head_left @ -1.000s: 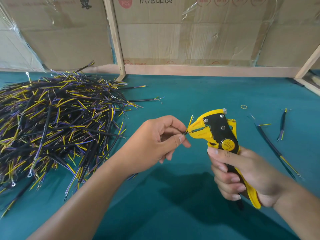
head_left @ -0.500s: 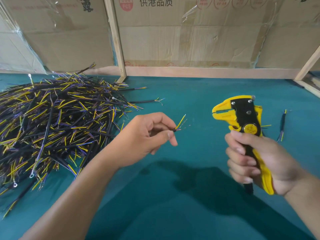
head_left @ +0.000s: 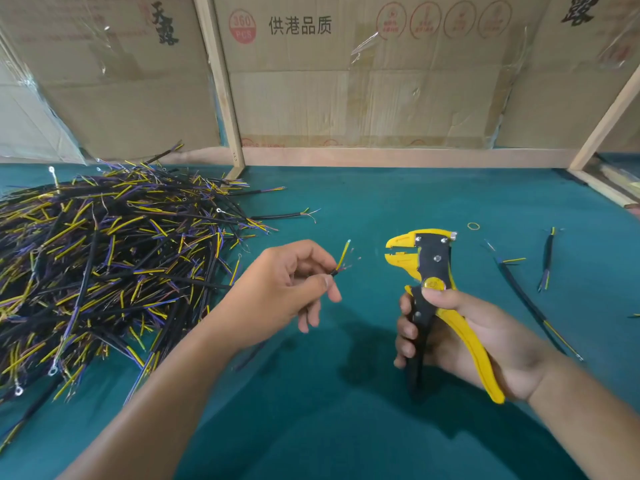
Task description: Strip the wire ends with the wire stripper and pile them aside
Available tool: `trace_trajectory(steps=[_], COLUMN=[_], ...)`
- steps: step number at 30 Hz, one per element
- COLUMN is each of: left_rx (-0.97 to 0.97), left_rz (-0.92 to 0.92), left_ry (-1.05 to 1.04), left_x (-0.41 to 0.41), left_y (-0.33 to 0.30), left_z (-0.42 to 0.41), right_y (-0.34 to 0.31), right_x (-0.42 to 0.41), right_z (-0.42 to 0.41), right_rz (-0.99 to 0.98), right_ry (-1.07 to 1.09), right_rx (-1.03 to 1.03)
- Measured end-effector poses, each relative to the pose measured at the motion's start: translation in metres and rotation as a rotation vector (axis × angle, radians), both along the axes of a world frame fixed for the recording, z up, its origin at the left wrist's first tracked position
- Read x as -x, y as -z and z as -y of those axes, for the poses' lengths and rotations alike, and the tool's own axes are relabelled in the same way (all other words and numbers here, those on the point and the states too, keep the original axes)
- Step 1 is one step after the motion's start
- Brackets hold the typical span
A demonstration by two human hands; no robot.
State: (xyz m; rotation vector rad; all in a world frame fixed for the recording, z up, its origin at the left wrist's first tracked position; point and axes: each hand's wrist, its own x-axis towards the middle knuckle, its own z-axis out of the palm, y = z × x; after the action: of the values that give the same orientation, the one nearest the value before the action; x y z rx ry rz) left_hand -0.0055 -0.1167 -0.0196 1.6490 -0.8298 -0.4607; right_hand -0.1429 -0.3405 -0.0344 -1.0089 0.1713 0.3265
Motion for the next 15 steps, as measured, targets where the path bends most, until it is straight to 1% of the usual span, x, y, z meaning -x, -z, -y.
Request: trace_trajectory(steps=[4,8,11,13,15], left_rx=[0.068,0.065,0.115,0.177,0.2], left_rz=[-0.159,-0.171,-0.162,-0.231,-0.273], left_ry=[-0.007,0.004,-0.055,-0.113,-0.164], left_x=[0.003,0.013,0.023,0.028,0.028], left_y=[0.005,0.008,0.002,-0.009,-0.028], left_z=[0.006,0.016,0.027,0.041,0.063], right_y=[0.006,0.008,0.009,0.009,0.008], right_x=[-0.002,-0.002,-0.002,-0.003,-0.003], right_z=[-0.007,-0.01,-0.012,-0.012,-0.011], right_rz=[-0.048,-0.083,-0.099,-0.108,-0.108], right_ry=[-0.033,-0.069,-0.072,-0.073,-0.073], right_rx=[-0.084,-0.064,-0.05,-0.062,-0.079])
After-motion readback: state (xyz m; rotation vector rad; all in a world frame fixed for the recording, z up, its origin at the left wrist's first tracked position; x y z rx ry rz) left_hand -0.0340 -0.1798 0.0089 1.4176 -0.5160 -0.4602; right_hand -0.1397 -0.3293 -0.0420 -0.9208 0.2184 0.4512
